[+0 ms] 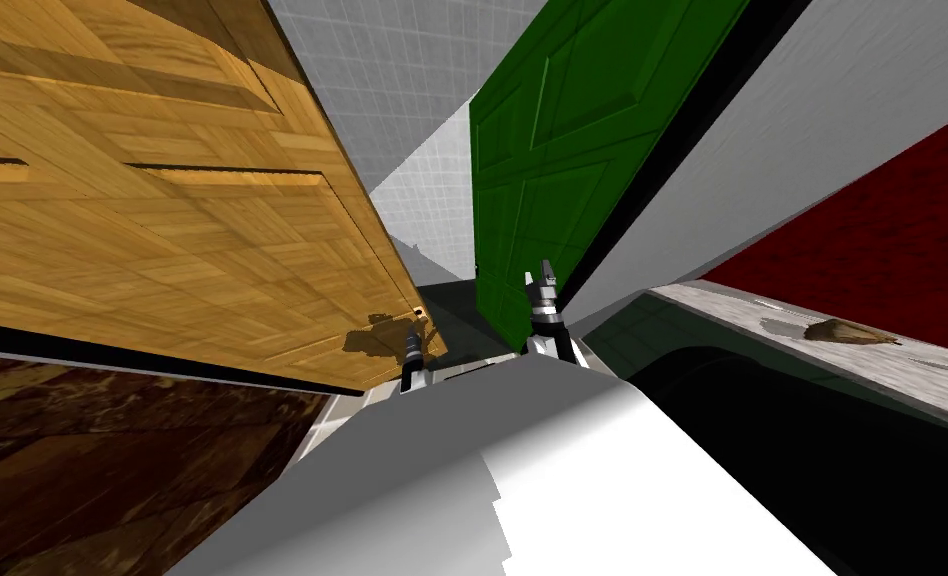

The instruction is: Push the door open

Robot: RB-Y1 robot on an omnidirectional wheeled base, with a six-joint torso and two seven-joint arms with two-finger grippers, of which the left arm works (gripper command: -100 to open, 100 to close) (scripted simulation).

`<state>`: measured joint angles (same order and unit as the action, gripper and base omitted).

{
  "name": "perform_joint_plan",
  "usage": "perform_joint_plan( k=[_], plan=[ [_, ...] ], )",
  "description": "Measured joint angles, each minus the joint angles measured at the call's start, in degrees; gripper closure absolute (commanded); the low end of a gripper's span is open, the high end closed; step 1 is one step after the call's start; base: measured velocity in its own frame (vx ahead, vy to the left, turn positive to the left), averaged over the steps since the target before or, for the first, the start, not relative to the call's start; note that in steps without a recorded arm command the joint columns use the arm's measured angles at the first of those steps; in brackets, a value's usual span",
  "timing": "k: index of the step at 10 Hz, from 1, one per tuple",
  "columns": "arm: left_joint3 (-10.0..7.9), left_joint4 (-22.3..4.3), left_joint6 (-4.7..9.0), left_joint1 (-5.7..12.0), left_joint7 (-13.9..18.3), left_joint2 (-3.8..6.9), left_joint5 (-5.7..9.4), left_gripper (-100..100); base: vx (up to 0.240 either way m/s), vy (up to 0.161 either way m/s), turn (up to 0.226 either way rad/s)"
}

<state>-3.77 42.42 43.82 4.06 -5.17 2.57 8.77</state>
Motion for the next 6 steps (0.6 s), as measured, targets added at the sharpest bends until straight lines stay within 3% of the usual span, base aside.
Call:
perform_joint_plan(
  k=[6],
  plan=[
    [-0.49,-0.7,1.65,-0.32,-0.3,0.48,0.28,-100,0.206,0.017,-0.026]
  ],
)
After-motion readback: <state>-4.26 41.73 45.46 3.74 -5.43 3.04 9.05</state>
